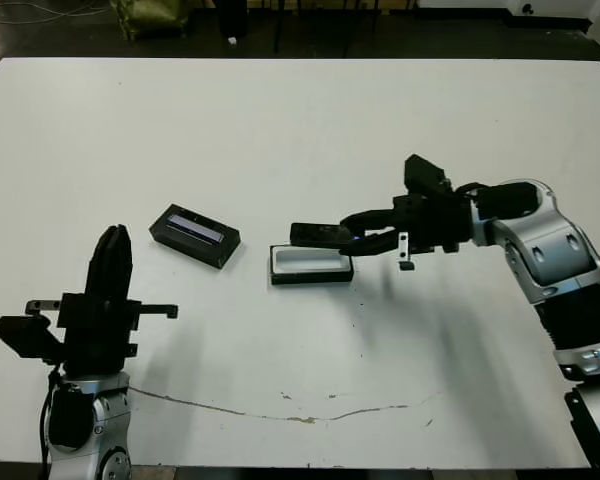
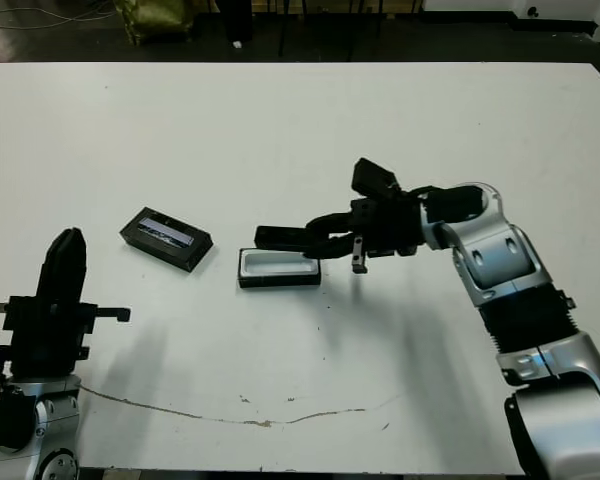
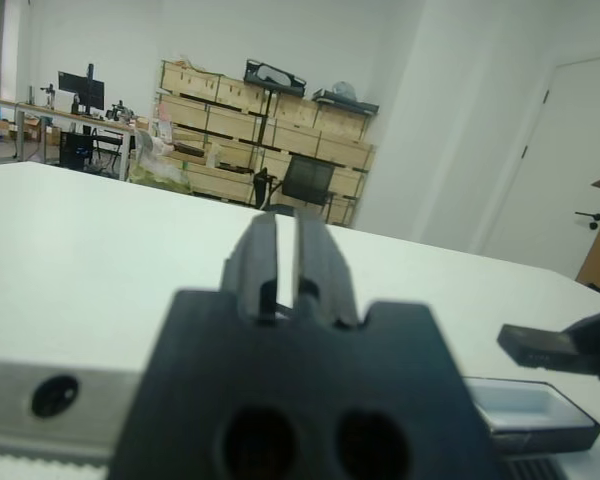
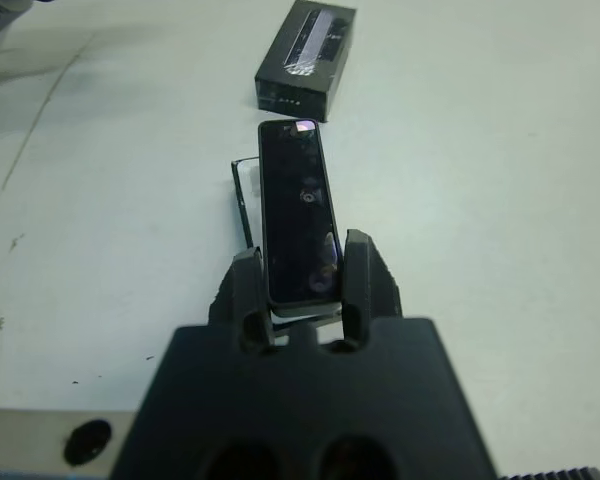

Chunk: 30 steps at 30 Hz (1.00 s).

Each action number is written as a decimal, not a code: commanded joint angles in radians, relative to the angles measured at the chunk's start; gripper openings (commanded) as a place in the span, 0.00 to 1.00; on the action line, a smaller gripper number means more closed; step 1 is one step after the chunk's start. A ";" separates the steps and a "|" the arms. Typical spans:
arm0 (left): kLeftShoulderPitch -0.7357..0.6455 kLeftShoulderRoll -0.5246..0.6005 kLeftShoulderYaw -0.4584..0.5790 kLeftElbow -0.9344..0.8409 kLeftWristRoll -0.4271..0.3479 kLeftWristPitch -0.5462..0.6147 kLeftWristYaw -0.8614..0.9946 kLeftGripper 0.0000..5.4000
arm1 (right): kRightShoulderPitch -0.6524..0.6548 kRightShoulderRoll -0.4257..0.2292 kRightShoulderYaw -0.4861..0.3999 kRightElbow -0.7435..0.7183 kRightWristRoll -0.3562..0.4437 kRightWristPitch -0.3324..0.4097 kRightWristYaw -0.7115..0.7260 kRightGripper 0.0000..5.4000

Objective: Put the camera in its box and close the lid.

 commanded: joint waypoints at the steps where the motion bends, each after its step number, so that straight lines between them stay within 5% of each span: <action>1: 0.013 0.001 0.003 0.018 0.002 0.008 -0.001 0.00 | -0.001 0.006 0.013 -0.013 -0.004 0.030 0.012 0.03; 30: 0.023 -0.016 -0.004 0.022 0.015 0.001 0.000 0.00 | -0.127 0.032 0.082 0.105 -0.132 0.010 0.049 0.03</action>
